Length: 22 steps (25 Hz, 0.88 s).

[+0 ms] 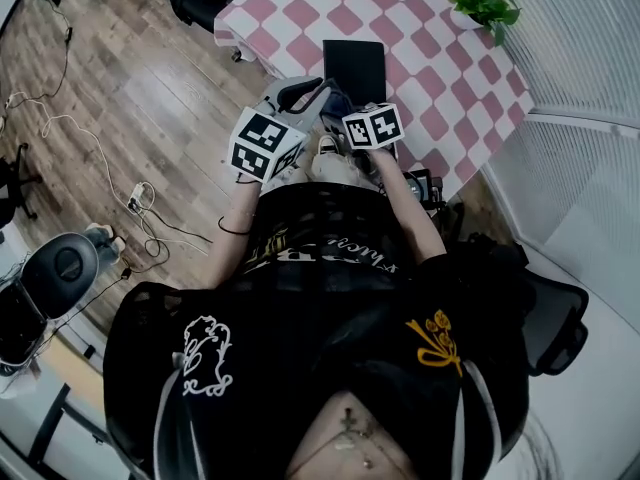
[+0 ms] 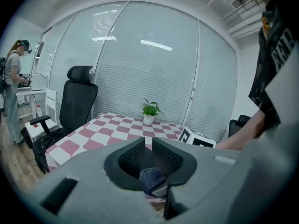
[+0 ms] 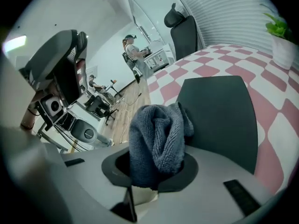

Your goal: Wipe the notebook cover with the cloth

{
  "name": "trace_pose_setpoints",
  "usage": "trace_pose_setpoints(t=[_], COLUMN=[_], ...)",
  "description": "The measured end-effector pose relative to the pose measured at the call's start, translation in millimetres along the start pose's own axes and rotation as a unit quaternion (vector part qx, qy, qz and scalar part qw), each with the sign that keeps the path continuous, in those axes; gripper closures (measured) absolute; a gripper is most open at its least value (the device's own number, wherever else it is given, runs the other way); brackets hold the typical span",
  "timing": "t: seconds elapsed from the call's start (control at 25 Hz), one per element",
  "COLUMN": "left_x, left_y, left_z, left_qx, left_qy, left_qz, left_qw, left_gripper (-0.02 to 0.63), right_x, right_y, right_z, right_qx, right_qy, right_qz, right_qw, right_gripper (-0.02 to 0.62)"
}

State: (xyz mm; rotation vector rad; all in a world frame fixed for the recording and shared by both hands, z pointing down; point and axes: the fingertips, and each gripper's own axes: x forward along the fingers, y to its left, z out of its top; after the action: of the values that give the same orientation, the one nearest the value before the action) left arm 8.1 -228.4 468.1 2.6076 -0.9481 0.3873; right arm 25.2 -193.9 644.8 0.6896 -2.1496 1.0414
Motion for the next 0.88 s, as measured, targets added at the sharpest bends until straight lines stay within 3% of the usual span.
trace_pose_setpoints(t=[0.24, 0.88], left_x=[0, 3], left_y=[-11, -29], left_z=[-2, -15], left_qx=[0.002, 0.003], left_qy=[0.0, -0.001], left_qz=[-0.015, -0.035], left_qw=[0.9999, 0.9994], left_gripper=[0.563, 0.563], right_x=[-9, -74], right_y=[-10, -90], right_z=[-2, -35], right_qx=[-0.014, 0.059], right_qy=[0.002, -0.018], right_qz=[-0.024, -0.112], right_qw=[1.0, 0.992], right_gripper=[0.522, 0.522])
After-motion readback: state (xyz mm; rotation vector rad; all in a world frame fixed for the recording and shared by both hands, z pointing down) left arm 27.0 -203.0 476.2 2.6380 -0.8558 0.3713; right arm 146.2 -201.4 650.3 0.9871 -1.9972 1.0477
